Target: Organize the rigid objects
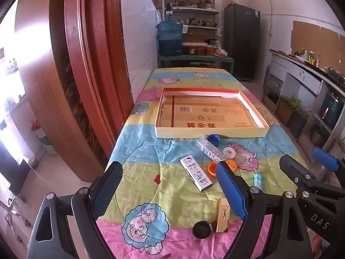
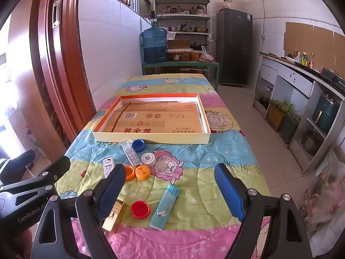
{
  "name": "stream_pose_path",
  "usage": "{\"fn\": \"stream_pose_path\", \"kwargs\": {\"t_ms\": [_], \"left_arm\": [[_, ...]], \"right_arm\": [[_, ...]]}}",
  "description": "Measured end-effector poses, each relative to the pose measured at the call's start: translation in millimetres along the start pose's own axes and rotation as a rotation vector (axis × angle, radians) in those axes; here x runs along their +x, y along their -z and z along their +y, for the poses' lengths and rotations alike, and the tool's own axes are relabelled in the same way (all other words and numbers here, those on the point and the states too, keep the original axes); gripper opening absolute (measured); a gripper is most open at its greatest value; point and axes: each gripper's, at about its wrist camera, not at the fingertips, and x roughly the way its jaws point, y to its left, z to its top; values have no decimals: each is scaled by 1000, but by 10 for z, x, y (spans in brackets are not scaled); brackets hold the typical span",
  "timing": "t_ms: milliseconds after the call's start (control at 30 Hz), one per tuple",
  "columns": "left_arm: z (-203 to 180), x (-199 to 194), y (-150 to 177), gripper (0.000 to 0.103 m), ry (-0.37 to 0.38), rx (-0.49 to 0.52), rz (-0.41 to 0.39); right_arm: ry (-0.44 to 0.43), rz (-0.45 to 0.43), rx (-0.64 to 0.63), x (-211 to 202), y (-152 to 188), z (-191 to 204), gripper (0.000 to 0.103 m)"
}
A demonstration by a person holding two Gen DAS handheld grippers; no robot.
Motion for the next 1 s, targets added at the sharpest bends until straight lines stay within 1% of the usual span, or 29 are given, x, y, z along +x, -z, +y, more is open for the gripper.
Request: {"fn": "stream_pose_path", "kwargs": {"t_ms": [100, 133, 233, 367, 533, 600, 1000], "left_arm": [[4, 6, -3, 89, -1, 1, 2], [-38, 8, -4, 89, -17, 25, 4], [-111, 19, -30, 88, -11, 23, 10], [-50, 12, -39, 88, 12, 2, 10], [-58, 82, -18, 88, 14, -3, 6], [-11, 45, -1, 88, 19, -8, 5], [-6, 23, 6, 88, 19, -9, 5]], "right_arm": [[4, 9, -5, 8, -1, 2, 84], [2, 7, -2, 10, 1, -1, 84], [0, 5, -2, 14, 3, -3, 84], [-5, 9, -1, 12, 6, -7, 84], [-3, 10, -3, 37, 3, -8, 84], [-5, 10, -2, 42, 19, -7, 84], [-5, 9, -2, 31, 12, 16, 84]]}}
